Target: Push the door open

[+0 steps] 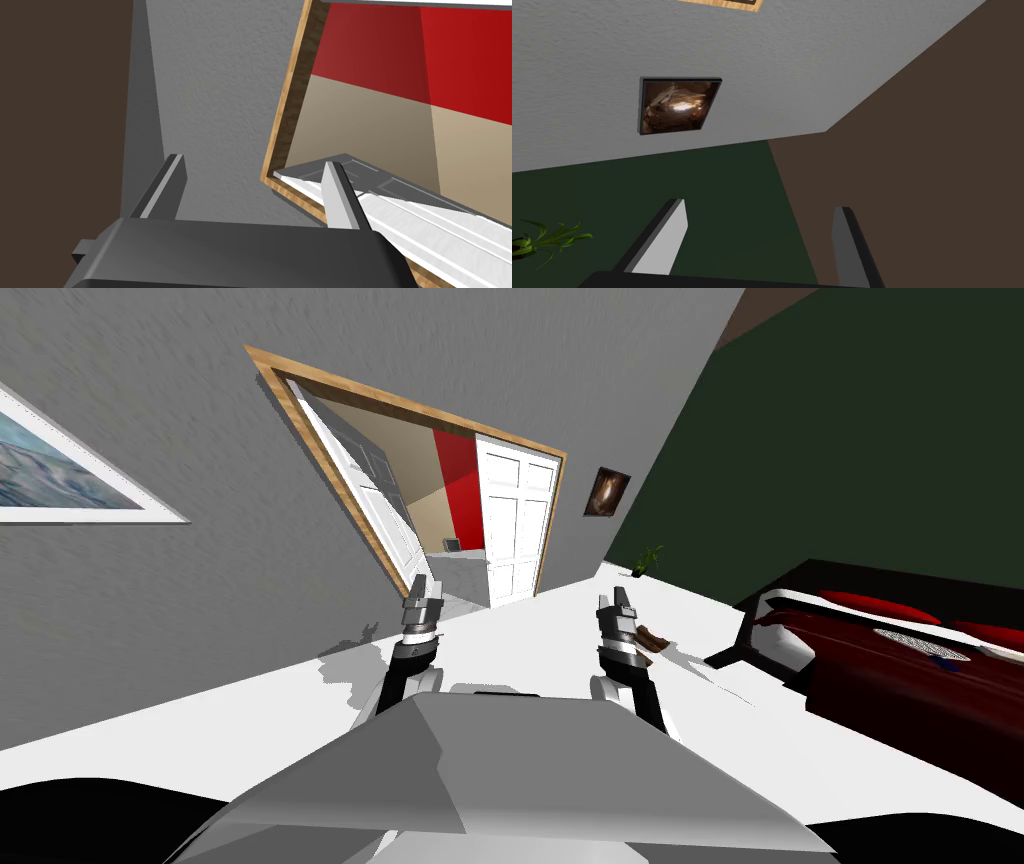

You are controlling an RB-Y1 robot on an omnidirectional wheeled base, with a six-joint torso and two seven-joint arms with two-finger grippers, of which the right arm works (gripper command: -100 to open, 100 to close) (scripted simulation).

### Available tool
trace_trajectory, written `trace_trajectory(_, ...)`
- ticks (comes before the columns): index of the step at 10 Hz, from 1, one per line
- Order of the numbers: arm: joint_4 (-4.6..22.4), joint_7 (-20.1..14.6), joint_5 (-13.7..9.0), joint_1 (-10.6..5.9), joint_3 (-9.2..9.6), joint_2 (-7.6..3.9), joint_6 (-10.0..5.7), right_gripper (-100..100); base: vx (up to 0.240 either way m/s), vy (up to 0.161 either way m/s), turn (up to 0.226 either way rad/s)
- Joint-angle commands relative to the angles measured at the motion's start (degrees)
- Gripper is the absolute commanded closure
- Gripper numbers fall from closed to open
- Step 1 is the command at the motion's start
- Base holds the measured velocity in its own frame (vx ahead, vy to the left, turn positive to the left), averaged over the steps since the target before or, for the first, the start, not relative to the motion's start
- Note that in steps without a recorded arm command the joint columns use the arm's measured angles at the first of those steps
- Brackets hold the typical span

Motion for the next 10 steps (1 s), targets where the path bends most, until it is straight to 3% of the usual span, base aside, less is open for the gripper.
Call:
trace_trajectory(1,1.95,-0.14,-0.16,-0.76,-0.04,-0.60,-0.49,-100,0.056,0.021,0.093)
trace_trajectory(6,7.89,-0.57,-0.64,-3.10,-0.15,-2.05,-1.99,-100,0.109,0.032,0.088)
trace_trajectory(10,14.26,-1.02,-1.15,-5.59,-0.28,-3.28,-3.60,-100,0.122,0.020,0.109)
